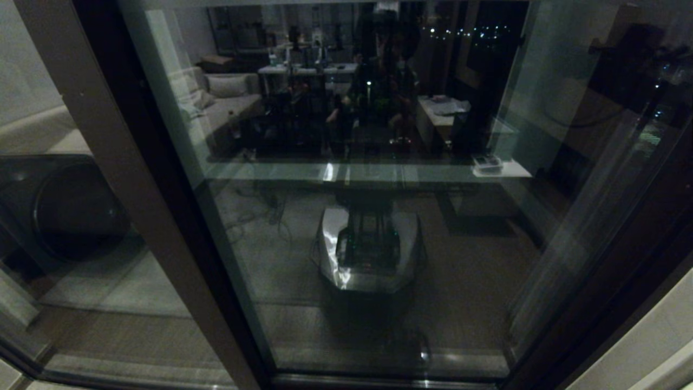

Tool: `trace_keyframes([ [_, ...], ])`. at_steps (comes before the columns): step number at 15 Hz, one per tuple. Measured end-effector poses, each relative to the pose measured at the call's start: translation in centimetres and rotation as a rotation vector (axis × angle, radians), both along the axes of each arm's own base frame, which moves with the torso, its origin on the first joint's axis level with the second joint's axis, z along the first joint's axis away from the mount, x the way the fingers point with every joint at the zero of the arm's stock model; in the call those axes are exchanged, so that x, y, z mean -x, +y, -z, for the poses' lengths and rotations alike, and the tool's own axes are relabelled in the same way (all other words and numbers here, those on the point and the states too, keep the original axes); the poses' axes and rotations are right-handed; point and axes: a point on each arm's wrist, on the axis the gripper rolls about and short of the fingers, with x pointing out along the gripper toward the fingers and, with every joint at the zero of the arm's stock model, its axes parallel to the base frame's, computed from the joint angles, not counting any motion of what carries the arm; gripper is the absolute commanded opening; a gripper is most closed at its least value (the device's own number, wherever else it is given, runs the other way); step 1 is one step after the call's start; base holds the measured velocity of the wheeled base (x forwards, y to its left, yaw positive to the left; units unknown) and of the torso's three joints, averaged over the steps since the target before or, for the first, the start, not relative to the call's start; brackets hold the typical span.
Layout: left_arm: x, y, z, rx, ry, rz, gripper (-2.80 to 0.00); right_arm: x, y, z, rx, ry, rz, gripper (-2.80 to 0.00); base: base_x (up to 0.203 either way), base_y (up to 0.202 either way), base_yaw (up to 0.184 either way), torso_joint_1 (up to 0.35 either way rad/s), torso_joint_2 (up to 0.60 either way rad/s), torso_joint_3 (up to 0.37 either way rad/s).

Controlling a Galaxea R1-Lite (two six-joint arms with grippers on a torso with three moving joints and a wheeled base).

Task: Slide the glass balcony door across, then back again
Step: Close the slid door

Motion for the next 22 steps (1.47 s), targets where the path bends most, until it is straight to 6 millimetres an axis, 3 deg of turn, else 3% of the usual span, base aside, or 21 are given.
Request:
trace_keyframes([
  [16,0.0,0.0,0.0,0.000,0.000,0.000,-2.80,0.4,-0.1,-0.4,0.001,-0.011,-0.009,-2.80,0.000,0.000,0.000,0.000,0.00,0.000],
  [22,0.0,0.0,0.0,0.000,0.000,0.001,-2.80,2.7,0.7,-1.3,0.009,-0.035,-0.033,-2.80,0.000,0.000,0.000,0.000,0.00,0.000],
])
